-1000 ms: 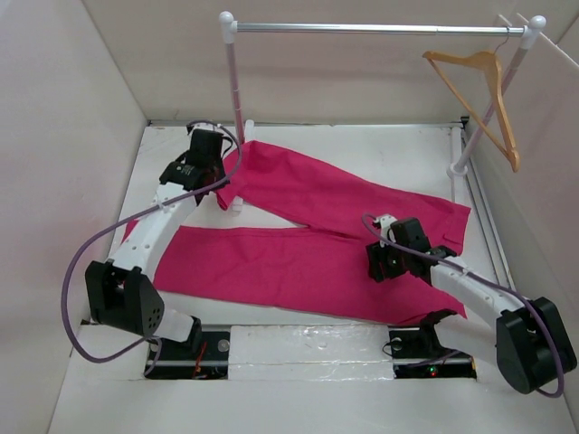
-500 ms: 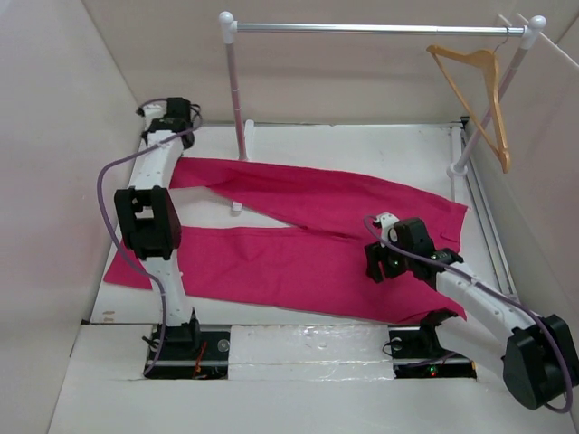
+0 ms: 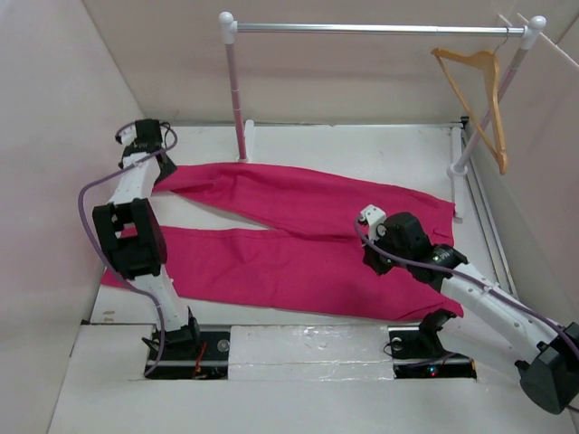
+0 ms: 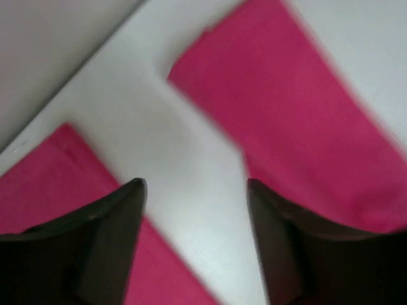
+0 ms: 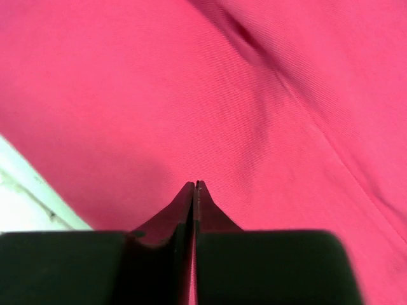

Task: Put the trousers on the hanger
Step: Fold the trousers

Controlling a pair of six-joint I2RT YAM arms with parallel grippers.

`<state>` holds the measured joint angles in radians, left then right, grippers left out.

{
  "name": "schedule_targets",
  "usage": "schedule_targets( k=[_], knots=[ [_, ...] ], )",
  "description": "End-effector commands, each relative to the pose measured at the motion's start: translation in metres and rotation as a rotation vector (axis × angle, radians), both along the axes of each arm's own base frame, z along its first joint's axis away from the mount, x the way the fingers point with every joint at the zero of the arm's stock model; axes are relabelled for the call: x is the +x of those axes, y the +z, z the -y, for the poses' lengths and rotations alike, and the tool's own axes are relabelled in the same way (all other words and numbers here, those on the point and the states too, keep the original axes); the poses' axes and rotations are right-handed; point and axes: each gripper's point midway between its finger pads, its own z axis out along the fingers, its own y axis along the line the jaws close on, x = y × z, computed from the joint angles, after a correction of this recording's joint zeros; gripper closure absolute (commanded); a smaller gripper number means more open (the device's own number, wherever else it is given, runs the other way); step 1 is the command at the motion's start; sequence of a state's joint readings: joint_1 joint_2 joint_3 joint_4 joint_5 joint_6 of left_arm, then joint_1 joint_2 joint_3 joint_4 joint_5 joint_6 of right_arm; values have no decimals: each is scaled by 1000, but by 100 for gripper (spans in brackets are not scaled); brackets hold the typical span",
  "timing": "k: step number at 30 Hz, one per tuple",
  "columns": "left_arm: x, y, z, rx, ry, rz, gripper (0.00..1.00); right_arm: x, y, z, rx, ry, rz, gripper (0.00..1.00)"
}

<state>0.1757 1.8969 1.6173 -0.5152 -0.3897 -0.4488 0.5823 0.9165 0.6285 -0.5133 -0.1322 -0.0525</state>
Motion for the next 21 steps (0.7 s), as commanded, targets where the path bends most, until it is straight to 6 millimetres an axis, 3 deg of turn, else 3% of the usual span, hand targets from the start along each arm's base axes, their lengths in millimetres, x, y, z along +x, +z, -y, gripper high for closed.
schedule_targets(
  k=[1,2,3,4,5,6,8,9,12,14,18,20,21],
  knots=[
    [-14,32,27,-102,-32,208,45,6,15,-12,30,5,48,100],
    [-21,28,35,-137,-45,210,66,6,16,-13,19,17,48,100],
    [-35,5,39,-180,-26,163,93,6,16,-11,6,19,46,100],
    [-39,-5,44,-205,-39,149,95,6,18,-12,-5,23,59,100],
    [-40,-10,54,-249,-77,151,94,8,20,-11,-10,23,73,100],
    [-47,-30,59,-272,-82,124,83,9,20,-10,-12,21,80,100],
    [-50,-47,64,-306,-70,101,69,8,16,-10,-8,25,80,95],
    [-46,-55,69,-334,-84,117,55,9,17,-13,1,31,86,93],
    [-35,-74,88,-442,-117,126,49,8,15,-22,35,63,80,92],
    [-30,-93,99,-515,-126,100,48,6,14,-27,38,82,60,91],
    [-13,-103,99,-542,-102,112,48,7,20,-32,43,91,62,91],
    [-7,-110,95,-536,-81,109,53,6,21,-32,49,89,56,91],
    [-8,-115,93,-533,-66,92,61,6,23,-32,53,81,59,91]
  ],
)
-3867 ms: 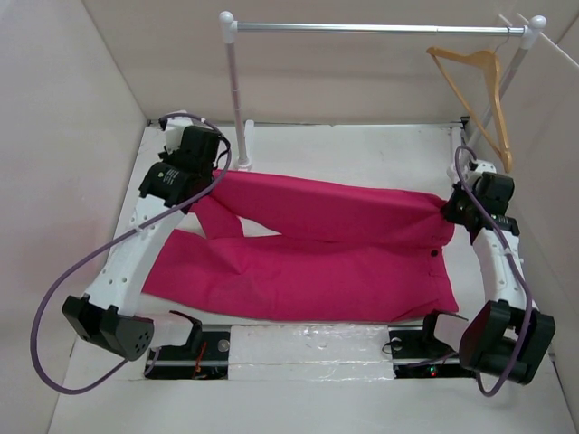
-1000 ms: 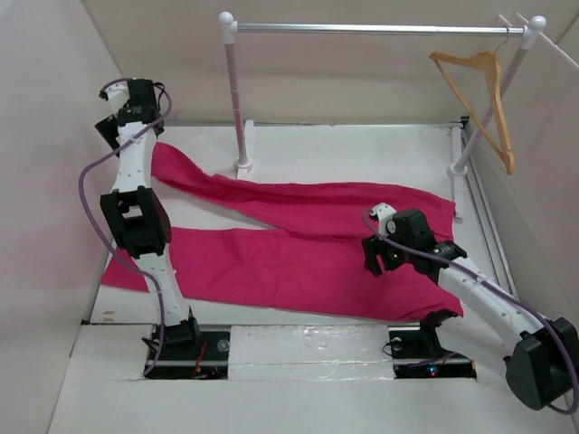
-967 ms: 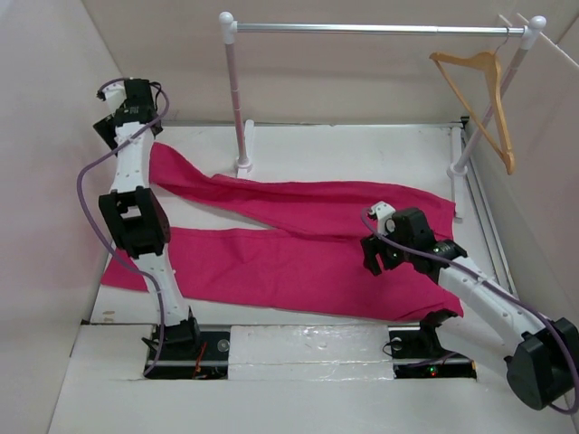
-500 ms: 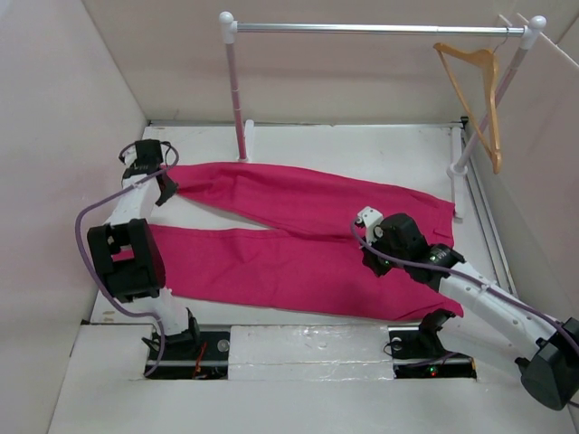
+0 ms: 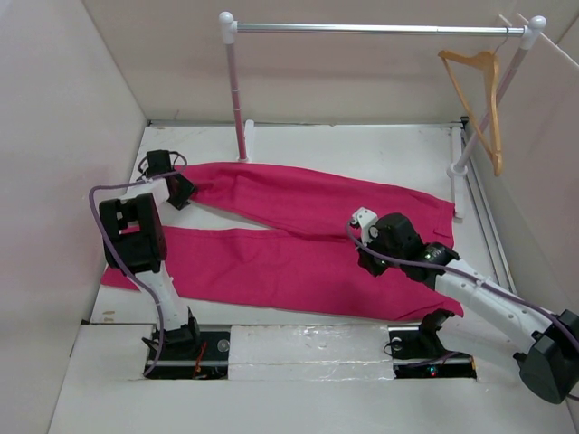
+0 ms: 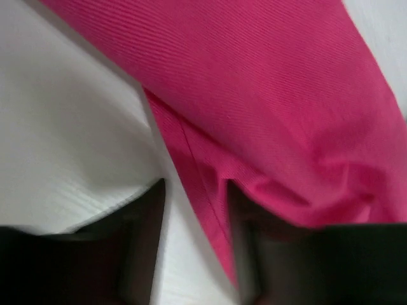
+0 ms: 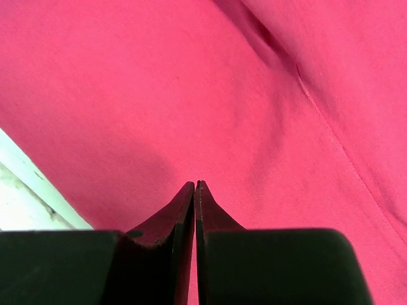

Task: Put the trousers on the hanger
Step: Fold the trousers

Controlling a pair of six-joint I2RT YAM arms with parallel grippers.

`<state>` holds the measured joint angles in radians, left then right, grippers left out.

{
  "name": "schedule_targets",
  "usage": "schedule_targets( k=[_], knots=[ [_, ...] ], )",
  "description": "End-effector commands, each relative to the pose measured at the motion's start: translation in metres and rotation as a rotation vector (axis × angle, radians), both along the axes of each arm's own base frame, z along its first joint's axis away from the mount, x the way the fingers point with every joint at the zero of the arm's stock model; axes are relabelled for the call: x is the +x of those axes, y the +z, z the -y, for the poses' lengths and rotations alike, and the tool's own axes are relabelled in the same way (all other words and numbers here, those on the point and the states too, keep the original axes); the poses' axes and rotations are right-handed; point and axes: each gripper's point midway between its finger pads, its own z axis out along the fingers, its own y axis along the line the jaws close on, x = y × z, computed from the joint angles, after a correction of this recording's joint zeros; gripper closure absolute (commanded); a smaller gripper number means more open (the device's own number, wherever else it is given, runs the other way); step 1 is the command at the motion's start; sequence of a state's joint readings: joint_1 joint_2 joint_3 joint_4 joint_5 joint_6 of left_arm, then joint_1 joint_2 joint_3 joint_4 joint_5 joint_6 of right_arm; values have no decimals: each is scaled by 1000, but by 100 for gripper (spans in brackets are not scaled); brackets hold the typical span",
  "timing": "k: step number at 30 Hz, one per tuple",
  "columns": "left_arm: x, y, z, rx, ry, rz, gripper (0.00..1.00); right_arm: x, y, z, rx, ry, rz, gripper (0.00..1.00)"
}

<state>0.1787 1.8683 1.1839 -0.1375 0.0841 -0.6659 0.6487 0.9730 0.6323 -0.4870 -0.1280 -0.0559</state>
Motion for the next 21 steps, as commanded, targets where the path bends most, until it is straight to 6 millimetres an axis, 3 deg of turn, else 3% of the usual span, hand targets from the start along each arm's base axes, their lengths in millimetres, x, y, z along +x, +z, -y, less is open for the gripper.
schedule_targets(
  k=[1,2,3,6,7,9,10,13,15,16,17,20,21],
  knots=[
    [4,-21,-7,-9,61,-51,76,12,33,-15,76,4,74,91],
    [3,-19,-10,1,79,-67,100,11,36,-13,77,-5,79,91],
    [2,-16,-13,16,94,-75,100,12,40,-11,78,-13,92,91],
    [-3,17,-30,107,138,-51,100,13,48,-10,86,-18,110,91],
    [-7,43,-40,159,168,-16,100,14,54,-10,90,-16,119,91],
    [-19,65,-45,207,168,-12,100,12,58,-10,89,-7,119,91],
    [-24,86,-49,235,178,22,100,11,62,-10,92,-3,123,91],
    [-47,96,-45,260,165,-16,100,8,65,-13,109,20,124,91],
    [-64,86,-38,238,140,-68,100,8,66,-15,112,33,125,91],
    [-71,81,-37,235,138,-96,93,8,65,-16,106,46,124,91],
    [-85,70,-35,232,135,-146,68,9,64,-13,99,41,119,91],
    [-108,60,-45,249,181,-193,15,10,58,-5,60,36,95,84],
    [-110,66,-49,270,201,-175,10,13,57,1,41,17,95,70]
  ],
)
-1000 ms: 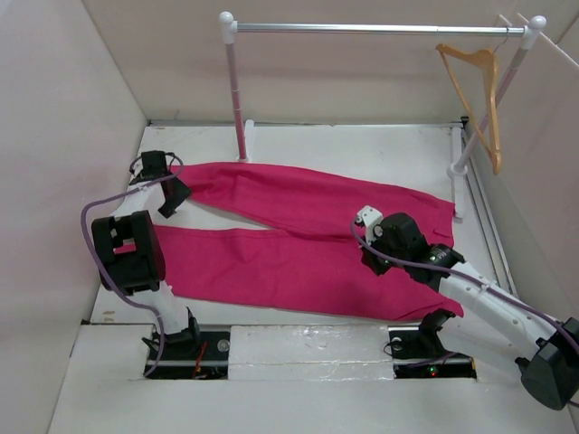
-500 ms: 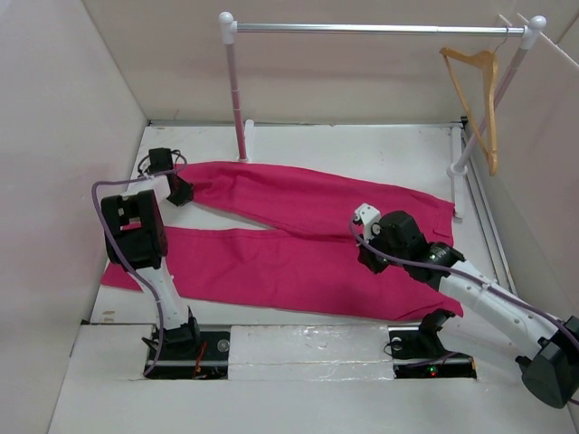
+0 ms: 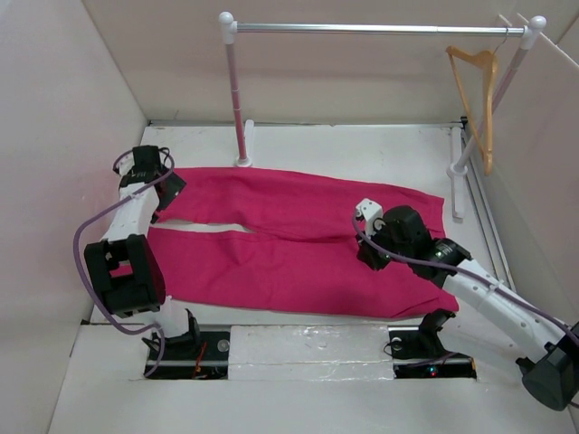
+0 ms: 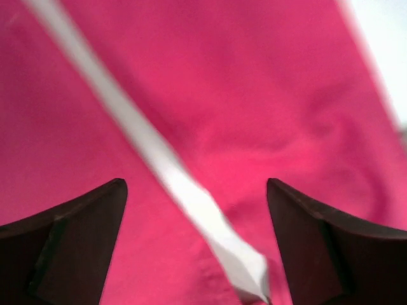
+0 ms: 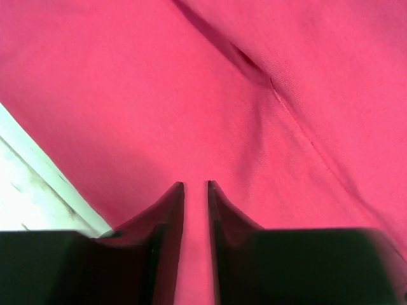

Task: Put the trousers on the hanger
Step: Fold the trousers

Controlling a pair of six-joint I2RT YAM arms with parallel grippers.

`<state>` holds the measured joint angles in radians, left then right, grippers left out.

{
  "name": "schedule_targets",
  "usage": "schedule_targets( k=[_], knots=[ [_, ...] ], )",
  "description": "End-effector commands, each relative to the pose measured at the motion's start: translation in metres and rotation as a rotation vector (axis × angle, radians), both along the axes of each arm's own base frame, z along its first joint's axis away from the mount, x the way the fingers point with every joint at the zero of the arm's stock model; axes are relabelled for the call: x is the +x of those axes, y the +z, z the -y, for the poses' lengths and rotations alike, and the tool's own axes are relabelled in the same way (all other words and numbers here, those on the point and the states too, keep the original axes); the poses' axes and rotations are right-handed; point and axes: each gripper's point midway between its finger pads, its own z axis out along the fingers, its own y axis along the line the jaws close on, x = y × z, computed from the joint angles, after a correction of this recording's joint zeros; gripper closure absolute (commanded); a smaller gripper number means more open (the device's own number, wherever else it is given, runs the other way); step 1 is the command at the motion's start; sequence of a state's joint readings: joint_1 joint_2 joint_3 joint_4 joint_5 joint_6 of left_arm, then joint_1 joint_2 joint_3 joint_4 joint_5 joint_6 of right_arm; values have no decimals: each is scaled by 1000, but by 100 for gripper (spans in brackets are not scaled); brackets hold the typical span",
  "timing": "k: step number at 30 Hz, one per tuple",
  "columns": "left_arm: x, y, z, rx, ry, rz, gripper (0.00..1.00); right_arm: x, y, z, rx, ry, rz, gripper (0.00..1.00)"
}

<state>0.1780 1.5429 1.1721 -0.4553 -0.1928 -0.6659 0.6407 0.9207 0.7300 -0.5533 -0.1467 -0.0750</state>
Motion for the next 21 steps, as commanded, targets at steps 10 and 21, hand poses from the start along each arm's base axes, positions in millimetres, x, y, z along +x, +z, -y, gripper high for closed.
schedule_targets(
  k=[10,21],
  knots=[
    [-4,54,51,85,-154,114,82,56,-2,87,84,-335,-36,30],
    [-47,33,225,-97,-667,210,100,63,-42,256,-24,-1033,-62,26]
  ],
)
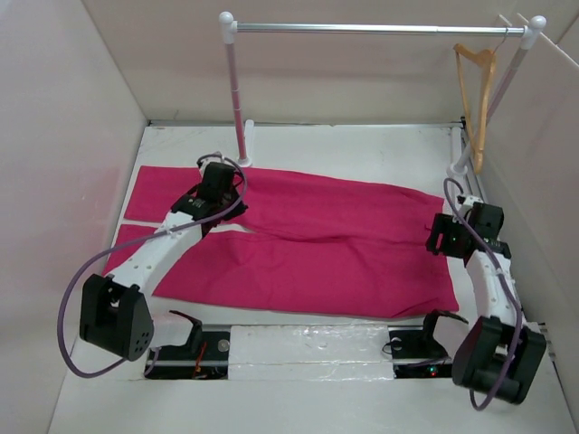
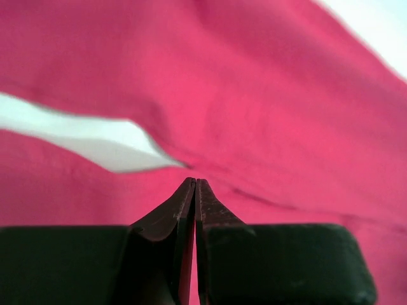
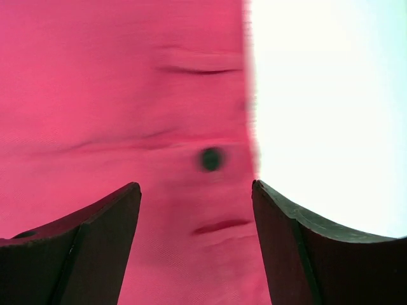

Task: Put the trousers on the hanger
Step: Fold the trousers

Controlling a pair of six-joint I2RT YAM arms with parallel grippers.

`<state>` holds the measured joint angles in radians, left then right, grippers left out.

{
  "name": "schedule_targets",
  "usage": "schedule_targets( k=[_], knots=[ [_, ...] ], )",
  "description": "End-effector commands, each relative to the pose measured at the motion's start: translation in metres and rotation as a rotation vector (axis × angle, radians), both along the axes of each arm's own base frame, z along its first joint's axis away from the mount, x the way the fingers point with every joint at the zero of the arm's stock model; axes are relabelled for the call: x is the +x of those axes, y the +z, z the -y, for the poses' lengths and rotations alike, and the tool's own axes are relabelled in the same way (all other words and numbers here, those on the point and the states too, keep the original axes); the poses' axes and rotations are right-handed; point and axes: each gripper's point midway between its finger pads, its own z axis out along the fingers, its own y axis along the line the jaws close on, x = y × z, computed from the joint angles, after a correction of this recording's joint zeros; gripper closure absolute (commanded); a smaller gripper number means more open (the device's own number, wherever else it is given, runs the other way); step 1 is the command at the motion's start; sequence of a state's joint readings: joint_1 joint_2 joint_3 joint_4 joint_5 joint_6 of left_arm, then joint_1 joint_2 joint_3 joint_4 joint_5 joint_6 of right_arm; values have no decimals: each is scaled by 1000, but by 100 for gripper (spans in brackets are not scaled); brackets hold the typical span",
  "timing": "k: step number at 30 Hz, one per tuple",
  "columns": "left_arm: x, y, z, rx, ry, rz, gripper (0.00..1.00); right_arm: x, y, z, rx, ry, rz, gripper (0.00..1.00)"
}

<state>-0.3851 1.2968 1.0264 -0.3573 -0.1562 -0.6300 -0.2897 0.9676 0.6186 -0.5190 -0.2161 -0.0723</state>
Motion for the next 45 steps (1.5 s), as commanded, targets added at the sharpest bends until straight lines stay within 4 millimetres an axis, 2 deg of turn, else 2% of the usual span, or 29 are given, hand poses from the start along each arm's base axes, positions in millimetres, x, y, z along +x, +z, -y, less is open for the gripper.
schedule_targets(
  k=[1,2,4,6,8,11,12,13,14,18,20,21,23,24,25,27,28,29,30,31,32,34,35,36,38,39,40,41,45],
  knots=[
    [-16,-8,25,-65,-89,6,100,16,-4,53,-79,-193,-6,24],
    [-28,-5,45,-23,-149,31,100,26,-23,59,-73,-198,-58,18],
    [-36,-1,55,-14,-181,48,100,30,-25,63,-79,-208,-84,16],
    [-38,6,55,-8,-179,72,100,34,-52,58,-20,-180,-138,17],
    [-39,10,46,11,-150,91,100,40,-63,45,60,-154,-141,22],
    [-34,14,26,61,-76,106,100,56,-63,31,179,-145,-51,68],
    [-35,10,16,74,-45,86,100,58,-60,38,174,-176,-40,97],
    [-34,6,11,57,-35,71,100,63,-52,42,166,-193,-19,100],
    [-30,-1,-6,50,13,48,96,64,-47,45,154,-205,-14,100],
    [-31,-28,-35,24,83,-24,79,88,3,84,29,-296,63,100],
    [-36,-44,-42,19,99,-69,73,91,11,96,0,-333,67,100],
    [-38,-49,-48,20,127,-89,73,96,18,98,-8,-328,87,95],
    [-46,-61,-58,22,186,-147,73,99,23,97,-3,-315,100,81],
    [-52,-64,-84,54,307,-174,73,102,37,91,22,-280,141,51],
    [-52,-62,-84,50,309,-164,73,102,37,91,16,-273,141,51],
    [-68,-70,-105,51,408,-209,70,94,55,82,15,-222,154,26],
    [-71,-68,-121,18,464,-204,69,91,64,78,15,-199,164,24],
    [-76,-75,-123,-9,461,-214,69,84,65,69,4,-152,155,24],
    [-79,-78,-122,-38,453,-224,71,78,85,51,-16,-105,211,24],
    [-80,-76,-112,-84,421,-227,78,72,90,38,-27,-83,226,26],
    [-84,-78,-103,-108,390,-240,93,60,76,20,-11,-56,205,28],
    [-86,-74,-81,-180,331,-232,100,43,85,-30,50,54,288,43],
    [-88,-76,-70,-229,294,-242,100,42,86,-47,79,106,336,57],
    [-91,-77,-61,-271,265,-258,100,26,57,-74,155,190,296,82],
    [-99,-92,-59,-279,269,-304,100,8,43,-118,227,334,279,99],
    [-102,-100,-60,-273,278,-326,100,-5,19,-131,253,377,221,100],
    [-107,-114,-62,-256,290,-371,100,-12,12,-155,274,470,207,100],
    [-110,-125,-63,-249,301,-392,100,-17,4,-164,278,506,190,100],
    [-109,-158,-71,-198,336,-479,100,-27,-32,-177,218,549,81,100]
  ],
)
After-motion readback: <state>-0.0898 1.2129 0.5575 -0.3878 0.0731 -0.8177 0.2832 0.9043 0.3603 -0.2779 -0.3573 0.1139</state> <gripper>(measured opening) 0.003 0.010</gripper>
